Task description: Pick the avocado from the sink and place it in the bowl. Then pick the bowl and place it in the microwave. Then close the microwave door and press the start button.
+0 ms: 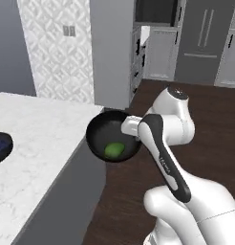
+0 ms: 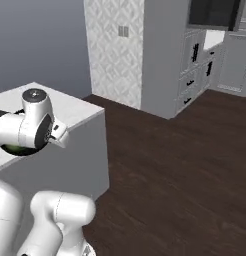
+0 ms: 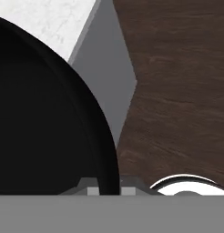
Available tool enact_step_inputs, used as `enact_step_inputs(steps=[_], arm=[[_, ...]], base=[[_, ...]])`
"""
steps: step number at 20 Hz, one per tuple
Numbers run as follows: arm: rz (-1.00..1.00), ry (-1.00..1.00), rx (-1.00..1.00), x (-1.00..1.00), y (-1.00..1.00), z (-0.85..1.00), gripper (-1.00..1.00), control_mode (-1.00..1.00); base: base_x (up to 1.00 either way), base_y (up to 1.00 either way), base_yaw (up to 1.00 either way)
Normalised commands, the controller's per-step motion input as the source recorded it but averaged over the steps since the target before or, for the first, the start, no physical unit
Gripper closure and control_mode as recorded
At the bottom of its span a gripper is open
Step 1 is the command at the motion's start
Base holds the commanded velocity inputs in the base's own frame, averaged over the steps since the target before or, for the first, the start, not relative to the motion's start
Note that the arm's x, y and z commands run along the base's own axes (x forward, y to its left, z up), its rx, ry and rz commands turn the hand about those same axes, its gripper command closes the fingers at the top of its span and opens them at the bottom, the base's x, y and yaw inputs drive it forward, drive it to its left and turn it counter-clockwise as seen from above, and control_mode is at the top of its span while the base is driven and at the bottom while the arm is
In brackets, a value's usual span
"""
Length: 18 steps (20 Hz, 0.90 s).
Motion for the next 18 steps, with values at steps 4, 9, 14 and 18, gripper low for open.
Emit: enact_step_inputs(steps=[4,9,14,18], arm=[[0.0,0.0,0.0,0.0,0.0,0.0,1.0,1.0],[0.0,0.0,0.0,0.0,0.0,0.0,1.0,1.0],[0.0,0.0,0.0,0.0,0.0,0.0,1.0,1.0],[0.0,0.0,0.0,0.0,0.0,0.0,1.0,1.0]], base=[[0.19,-0.82,-0.7],[0.76,-0.97,-0.44],[1.0,-0.88,-0.15],[1.0,-0.75,0.0]])
